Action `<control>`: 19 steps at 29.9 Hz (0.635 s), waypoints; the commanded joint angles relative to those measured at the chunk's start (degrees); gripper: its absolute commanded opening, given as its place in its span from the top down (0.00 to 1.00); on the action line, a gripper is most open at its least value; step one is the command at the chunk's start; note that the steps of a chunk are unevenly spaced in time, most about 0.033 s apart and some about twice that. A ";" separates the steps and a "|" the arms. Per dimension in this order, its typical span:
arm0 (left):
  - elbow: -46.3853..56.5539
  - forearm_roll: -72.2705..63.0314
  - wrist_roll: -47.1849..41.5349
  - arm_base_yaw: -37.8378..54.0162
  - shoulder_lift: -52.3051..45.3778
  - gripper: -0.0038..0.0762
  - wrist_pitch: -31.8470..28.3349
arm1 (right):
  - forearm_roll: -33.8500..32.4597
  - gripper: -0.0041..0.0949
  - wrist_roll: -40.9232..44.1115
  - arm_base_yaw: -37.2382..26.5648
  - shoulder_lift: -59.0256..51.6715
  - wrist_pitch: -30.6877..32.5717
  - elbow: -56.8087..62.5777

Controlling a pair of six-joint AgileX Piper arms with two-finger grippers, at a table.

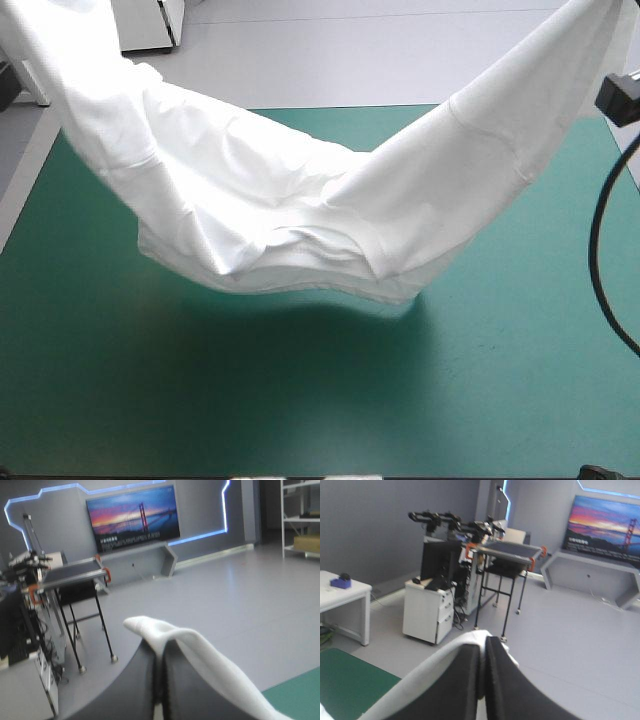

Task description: Fold the cloth

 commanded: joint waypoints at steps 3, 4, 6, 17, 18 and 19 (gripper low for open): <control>-0.81 -5.80 2.39 -0.03 -5.03 0.98 -12.31 | 6.04 0.97 -3.23 -0.07 -0.41 -9.69 -1.39; -0.81 -6.67 2.93 -0.03 -5.72 0.98 -14.40 | 7.45 0.97 -3.67 -0.07 -0.41 -11.81 -1.39; -0.81 -7.34 2.92 -0.03 -6.83 0.98 -16.81 | 9.33 0.97 -4.14 -0.07 -0.41 -15.22 -1.39; 1.24 -2.72 2.92 -0.03 -0.26 0.98 -3.17 | -6.93 0.98 4.59 -0.07 5.72 1.85 -0.54; 2.23 -2.20 2.92 -0.03 1.14 0.98 -1.83 | -9.68 0.98 5.83 -0.07 6.62 2.93 0.36; 3.11 -1.15 2.92 -0.03 2.32 0.98 -0.92 | -11.73 0.98 6.45 -0.07 7.28 2.93 1.50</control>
